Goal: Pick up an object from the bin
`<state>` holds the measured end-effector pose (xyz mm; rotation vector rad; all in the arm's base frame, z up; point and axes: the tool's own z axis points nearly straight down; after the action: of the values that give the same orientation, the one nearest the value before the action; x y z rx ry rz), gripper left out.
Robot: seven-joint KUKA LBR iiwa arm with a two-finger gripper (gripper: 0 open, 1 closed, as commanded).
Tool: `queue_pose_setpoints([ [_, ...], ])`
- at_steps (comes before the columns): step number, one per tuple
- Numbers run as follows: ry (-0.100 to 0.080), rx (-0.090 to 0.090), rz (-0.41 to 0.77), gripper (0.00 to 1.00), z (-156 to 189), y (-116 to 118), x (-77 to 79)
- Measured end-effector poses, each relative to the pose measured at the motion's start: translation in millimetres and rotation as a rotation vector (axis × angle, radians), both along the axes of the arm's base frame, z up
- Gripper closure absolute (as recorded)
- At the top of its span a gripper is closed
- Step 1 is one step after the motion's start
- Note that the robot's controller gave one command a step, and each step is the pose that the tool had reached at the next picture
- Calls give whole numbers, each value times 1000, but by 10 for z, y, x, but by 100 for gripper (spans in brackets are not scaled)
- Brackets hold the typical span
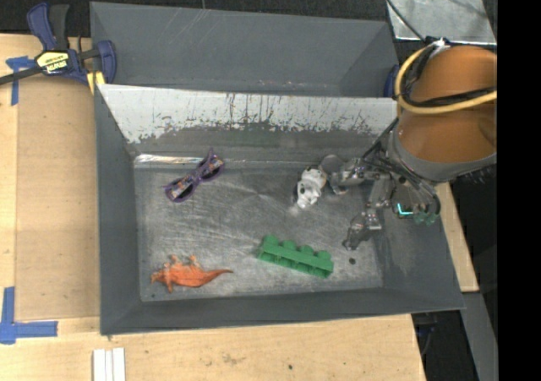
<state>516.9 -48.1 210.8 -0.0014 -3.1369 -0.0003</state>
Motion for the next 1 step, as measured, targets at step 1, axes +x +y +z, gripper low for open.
queue_pose_setpoints([
  [1,-8,-1,1,0,38,2,17],
])
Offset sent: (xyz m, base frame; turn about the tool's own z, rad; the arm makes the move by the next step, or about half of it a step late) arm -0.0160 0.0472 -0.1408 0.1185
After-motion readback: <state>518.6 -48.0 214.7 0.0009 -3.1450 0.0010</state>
